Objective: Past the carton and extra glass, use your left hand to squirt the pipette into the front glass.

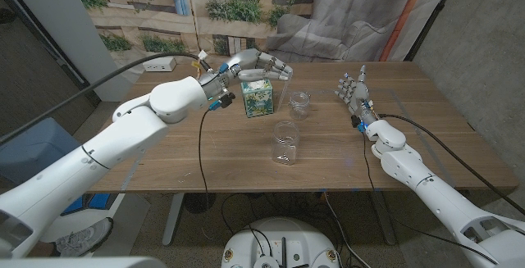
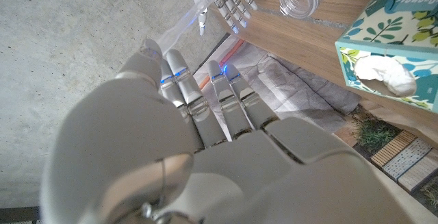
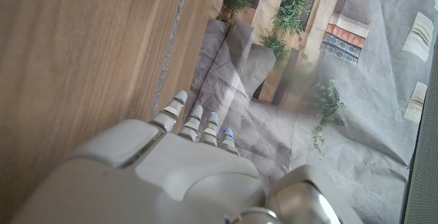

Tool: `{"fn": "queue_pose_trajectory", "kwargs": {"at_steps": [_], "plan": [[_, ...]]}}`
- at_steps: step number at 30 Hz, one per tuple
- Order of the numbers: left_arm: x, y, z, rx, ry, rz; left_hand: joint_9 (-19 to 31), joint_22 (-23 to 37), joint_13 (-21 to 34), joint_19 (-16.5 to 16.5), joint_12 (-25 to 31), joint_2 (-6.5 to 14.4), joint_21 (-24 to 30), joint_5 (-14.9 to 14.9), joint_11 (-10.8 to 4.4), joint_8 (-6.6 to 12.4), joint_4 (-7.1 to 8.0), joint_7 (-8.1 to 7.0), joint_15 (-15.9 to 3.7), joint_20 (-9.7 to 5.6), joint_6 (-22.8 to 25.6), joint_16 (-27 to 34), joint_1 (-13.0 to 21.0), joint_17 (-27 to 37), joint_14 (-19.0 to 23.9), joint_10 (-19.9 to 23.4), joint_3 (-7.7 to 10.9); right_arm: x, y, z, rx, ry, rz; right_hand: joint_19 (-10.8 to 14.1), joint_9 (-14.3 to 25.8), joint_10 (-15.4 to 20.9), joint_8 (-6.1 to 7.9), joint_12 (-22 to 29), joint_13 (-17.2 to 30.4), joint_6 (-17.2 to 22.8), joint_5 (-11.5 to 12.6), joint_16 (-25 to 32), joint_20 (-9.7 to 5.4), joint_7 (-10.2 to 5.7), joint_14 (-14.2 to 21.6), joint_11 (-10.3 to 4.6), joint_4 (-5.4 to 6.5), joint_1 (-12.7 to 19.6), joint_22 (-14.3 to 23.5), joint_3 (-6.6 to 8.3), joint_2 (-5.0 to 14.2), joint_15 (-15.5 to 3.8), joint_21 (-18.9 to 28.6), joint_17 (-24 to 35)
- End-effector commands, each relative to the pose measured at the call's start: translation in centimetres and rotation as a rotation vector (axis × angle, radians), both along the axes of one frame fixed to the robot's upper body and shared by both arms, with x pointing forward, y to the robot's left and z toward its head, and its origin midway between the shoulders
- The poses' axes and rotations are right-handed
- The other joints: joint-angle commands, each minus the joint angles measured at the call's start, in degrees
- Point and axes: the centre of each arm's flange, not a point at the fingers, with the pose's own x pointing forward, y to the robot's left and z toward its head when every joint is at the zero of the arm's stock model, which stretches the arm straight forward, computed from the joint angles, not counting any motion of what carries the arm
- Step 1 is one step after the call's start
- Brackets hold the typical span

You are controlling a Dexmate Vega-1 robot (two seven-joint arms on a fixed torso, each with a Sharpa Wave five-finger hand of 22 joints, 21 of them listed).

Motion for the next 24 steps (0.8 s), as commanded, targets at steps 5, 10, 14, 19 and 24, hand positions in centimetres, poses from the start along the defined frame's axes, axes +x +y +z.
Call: {"fn": "queue_pose_trajectory", "kwargs": {"at_steps": [5,10,14,19,24], "plan": [[-0.8,1.9,1.8,0.053,-0.151,0.07,0.2,0.1,0.1,0.0,-0.1,0.6,-0.1,0.6,0.0,0.08,-0.26,-0.01,-7.38,0.15,-0.1,-0.3,-0.1,0.1,-0.3,-0.5,0.61,0.0,0.0,0.0,0.0,0.0,0.0,0.3,0.1,-0.1,0.41,0.1,0.2,0.1,0.3,0.3,0.05,-0.48,-0.5,-0.06,-0.04,0.0,0.3,-0.44,3.35,-4.76,0.3,0.3],[-0.8,2.2,2.1,0.07,-0.183,0.086,0.2,0.1,0.1,0.0,0.0,0.6,-0.1,0.6,0.02,0.09,-0.31,-0.07,-7.39,0.12,-0.2,-0.3,-0.1,0.1,-0.3,-0.5,0.68,0.0,0.0,0.0,0.0,0.0,0.0,0.4,0.1,-0.1,0.4,0.2,0.2,0.1,0.3,0.3,0.03,-0.53,-0.5,-0.09,-0.04,0.0,0.3,-0.44,3.36,-4.82,0.3,0.3],[-0.8,2.3,2.1,0.087,-0.198,0.098,0.2,0.1,0.1,0.0,0.0,0.6,-0.1,0.6,0.02,0.1,-0.34,-0.12,-7.41,0.12,-0.3,-0.3,-0.2,0.1,-0.3,-0.6,0.74,0.0,0.0,0.0,0.0,0.0,0.0,0.3,0.1,-0.3,0.38,0.1,0.1,0.0,0.3,0.3,0.05,-0.47,-0.5,0.03,-0.04,0.0,0.3,-0.44,3.36,-4.74,0.3,0.3],[-0.4,2.5,2.0,0.087,-0.213,0.108,0.2,0.1,0.2,-0.1,0.0,0.6,-0.1,0.6,0.0,0.14,-0.36,-0.02,-7.38,0.1,-0.3,-0.4,-0.2,0.1,-0.3,-0.6,0.84,0.0,0.0,0.0,0.0,0.0,0.0,0.3,0.1,0.4,0.4,0.4,0.2,0.1,0.3,0.3,0.07,-0.46,-0.5,-0.12,-0.05,0.0,0.3,-0.44,3.36,-4.72,0.3,0.3],[0.3,2.8,1.6,0.074,-0.194,0.119,0.2,0.1,0.2,0.0,0.0,0.6,-0.1,0.6,0.0,0.18,-0.44,-0.11,-7.47,0.03,-0.2,-0.4,-0.1,0.1,-0.4,-0.7,0.94,0.0,0.0,0.0,0.0,0.0,0.0,0.3,0.1,-0.2,0.38,0.2,0.2,0.1,0.3,0.3,0.03,-0.46,-0.4,-0.1,-0.04,0.0,0.3,-0.44,3.36,-4.73,0.3,0.3]]}}
